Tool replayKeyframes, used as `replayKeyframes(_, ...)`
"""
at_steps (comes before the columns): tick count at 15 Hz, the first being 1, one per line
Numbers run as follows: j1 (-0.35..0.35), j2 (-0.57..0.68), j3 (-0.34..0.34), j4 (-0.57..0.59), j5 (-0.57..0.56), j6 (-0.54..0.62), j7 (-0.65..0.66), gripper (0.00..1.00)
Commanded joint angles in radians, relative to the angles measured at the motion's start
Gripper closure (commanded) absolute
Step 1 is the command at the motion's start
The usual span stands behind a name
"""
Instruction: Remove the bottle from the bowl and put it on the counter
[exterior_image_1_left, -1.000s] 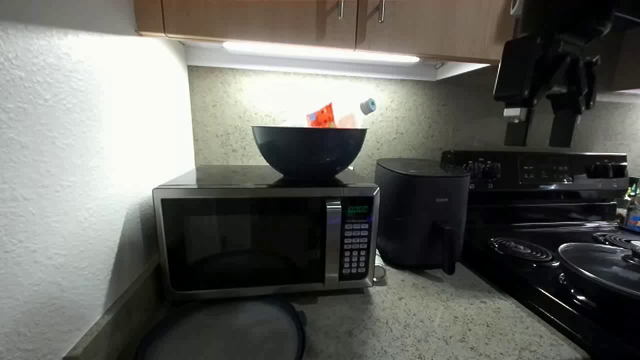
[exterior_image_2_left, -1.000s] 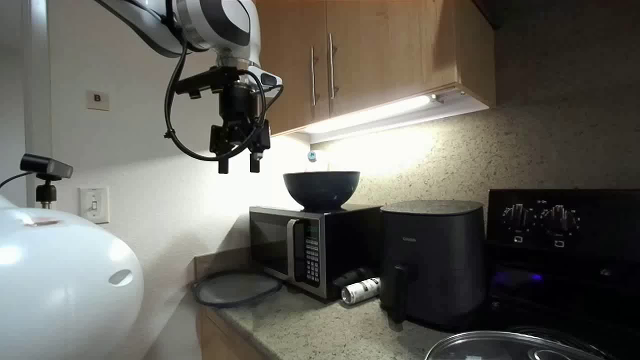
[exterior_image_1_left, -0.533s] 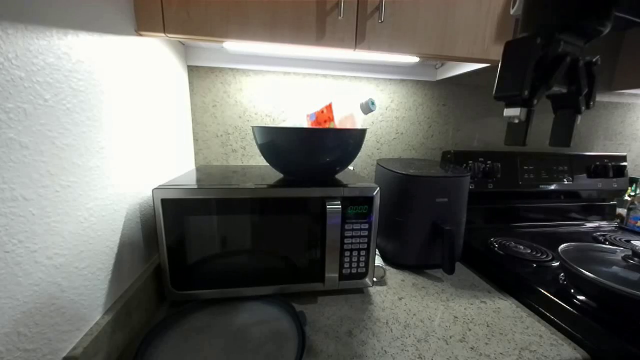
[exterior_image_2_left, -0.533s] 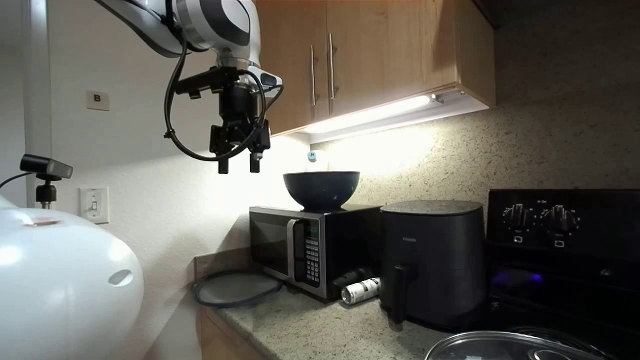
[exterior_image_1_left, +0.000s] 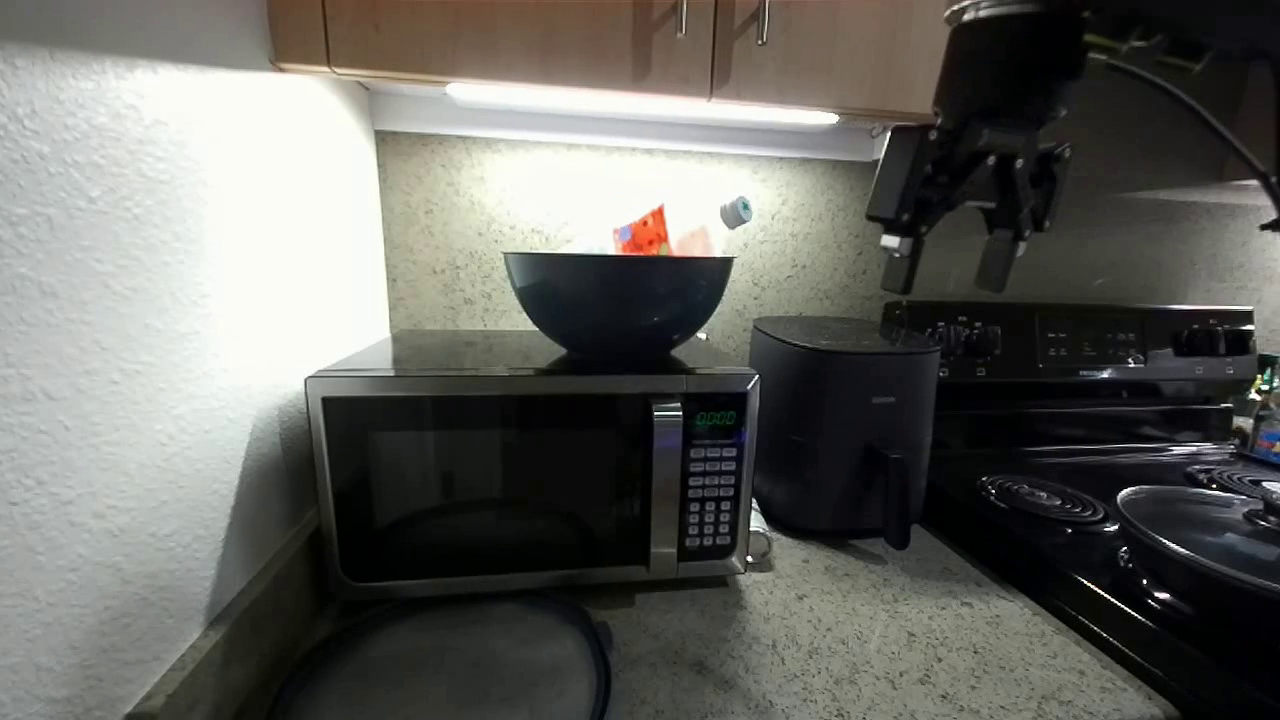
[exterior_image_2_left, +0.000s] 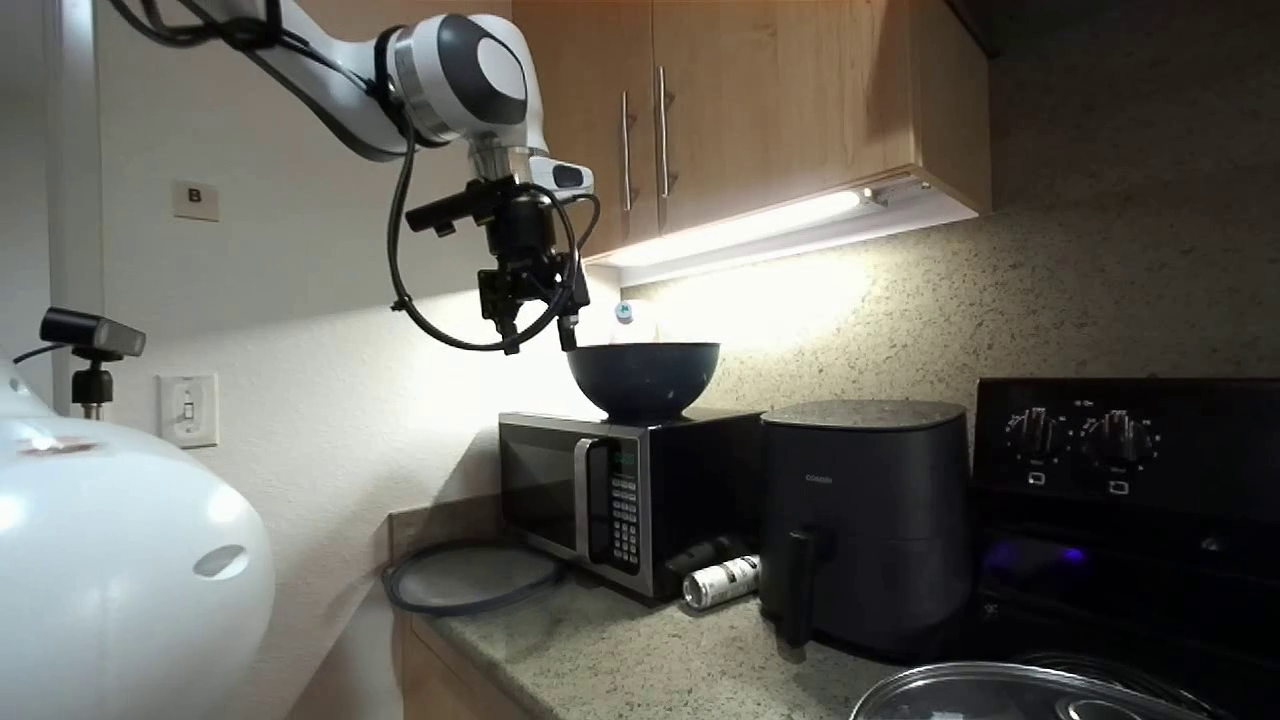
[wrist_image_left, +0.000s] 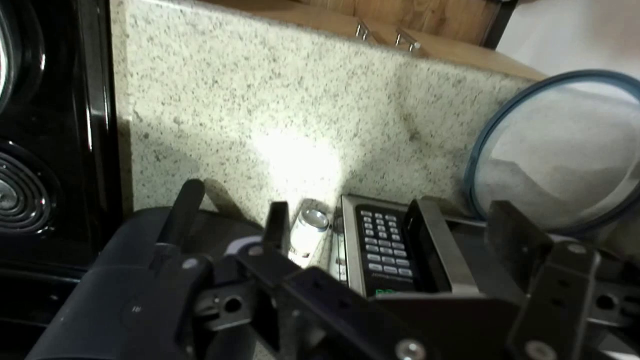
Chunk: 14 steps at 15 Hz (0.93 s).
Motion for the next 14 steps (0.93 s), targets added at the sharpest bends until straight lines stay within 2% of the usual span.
replayKeyframes(1, -0.021, 0.152, 0.021, 0.113, -0.062, 0.079, 0.064, 0.0)
replayKeyframes(3, -0.007, 0.169, 0.011, 0.136, -0.077, 0.093, 0.048, 0.0)
replayKeyframes(4, 0.004, 0.144, -0.006, 0.099, -0.054, 0.082, 0.033, 0.0)
replayKeyframes(8, 0.009, 0.165, -0.005, 0.124, -0.06, 0.097, 0.027, 0.0)
replayKeyframes(11, 0.003, 0.172, 0.004, 0.101, -0.024, 0.273, 0.142, 0.0)
replayKeyframes(14, -0.016, 0.217, 0.018, 0.108, -0.046, 0.453, 0.248, 0.0)
